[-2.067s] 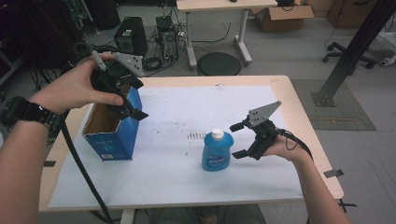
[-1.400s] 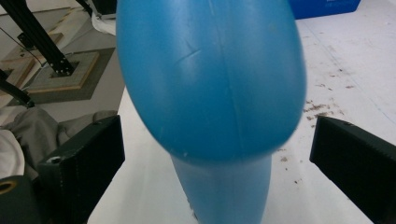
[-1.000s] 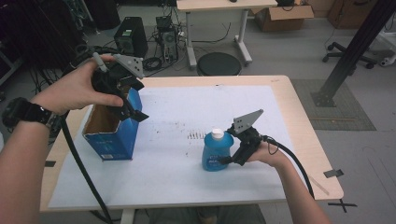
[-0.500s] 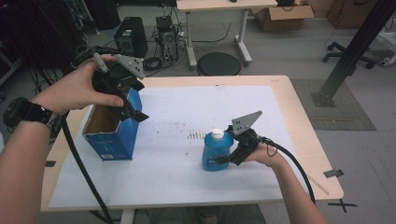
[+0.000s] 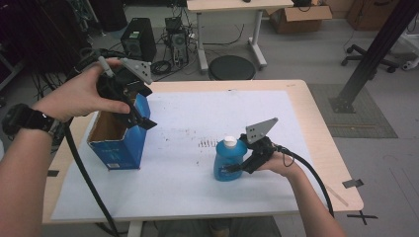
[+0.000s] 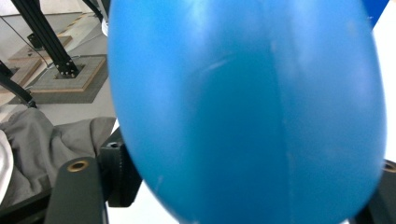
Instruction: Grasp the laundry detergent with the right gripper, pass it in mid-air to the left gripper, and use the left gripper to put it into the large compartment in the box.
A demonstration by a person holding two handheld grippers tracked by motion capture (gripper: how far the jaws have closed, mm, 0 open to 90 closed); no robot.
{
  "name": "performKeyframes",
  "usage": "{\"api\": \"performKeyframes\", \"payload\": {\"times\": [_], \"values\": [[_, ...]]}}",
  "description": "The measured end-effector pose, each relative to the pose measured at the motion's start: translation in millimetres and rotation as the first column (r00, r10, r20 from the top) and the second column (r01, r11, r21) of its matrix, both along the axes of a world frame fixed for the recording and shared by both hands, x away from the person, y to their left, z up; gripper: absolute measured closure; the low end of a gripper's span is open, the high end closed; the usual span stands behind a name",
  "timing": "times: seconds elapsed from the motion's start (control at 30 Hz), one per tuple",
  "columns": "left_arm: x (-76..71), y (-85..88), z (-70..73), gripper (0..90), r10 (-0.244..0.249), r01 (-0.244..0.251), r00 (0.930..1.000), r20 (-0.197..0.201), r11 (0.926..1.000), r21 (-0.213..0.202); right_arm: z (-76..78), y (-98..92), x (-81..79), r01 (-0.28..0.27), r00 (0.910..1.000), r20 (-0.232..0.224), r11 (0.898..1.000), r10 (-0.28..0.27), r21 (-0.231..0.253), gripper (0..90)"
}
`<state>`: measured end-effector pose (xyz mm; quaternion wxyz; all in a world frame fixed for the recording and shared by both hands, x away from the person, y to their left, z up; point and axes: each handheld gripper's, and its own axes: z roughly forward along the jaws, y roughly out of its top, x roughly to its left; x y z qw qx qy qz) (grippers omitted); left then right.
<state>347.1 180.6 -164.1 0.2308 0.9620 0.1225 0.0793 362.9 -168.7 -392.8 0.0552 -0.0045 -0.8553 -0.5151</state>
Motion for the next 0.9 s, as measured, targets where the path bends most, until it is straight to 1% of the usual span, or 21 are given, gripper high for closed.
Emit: {"api": "performKeyframes", "payload": {"times": [0.23, 0.37, 0.47, 0.53, 0.73, 0.9], "values": [[-0.4, 0.2, 0.1, 2.6, 0.001, -0.001, 1.0000, 0.002, 1.0000, 0.002, -0.9, -1.0, 0.2, 0.001, 1.0000, 0.004, 1.000, -0.001, 0.006, 31.0], [-0.2, 0.1, -0.2, 2.6, 0.000, 0.000, 1.0000, 0.001, 1.0000, 0.005, -2.1, -1.2, 0.1, -0.004, 1.0000, 0.004, 1.000, 0.004, 0.009, 35.0], [-0.3, -0.2, -0.3, 2.6, -0.002, 0.002, 1.0000, 0.002, 1.0000, 0.006, -3.0, -2.0, 0.9, 0.004, 1.0000, 0.008, 1.000, -0.004, 0.025, 37.8], [-0.4, -0.3, -0.1, 2.6, -0.002, 0.002, 1.0000, 0.001, 1.0000, 0.008, -3.5, -2.4, 1.2, -0.001, 0.9999, 0.011, 1.000, 0.001, 0.031, 38.9], [-0.2, -0.3, 0.2, 2.6, -0.002, 0.002, 1.0000, 0.002, 1.0000, 0.007, -3.1, -2.4, 0.8, -0.005, 0.9998, 0.020, 0.999, 0.004, 0.033, 39.7], [-0.1, -0.6, 0.2, 2.6, -0.005, 0.005, 1.0000, 0.004, 1.0000, 0.008, -3.3, -2.6, 1.1, -0.003, 0.9999, 0.015, 0.999, 0.002, 0.039, 40.5]]}}
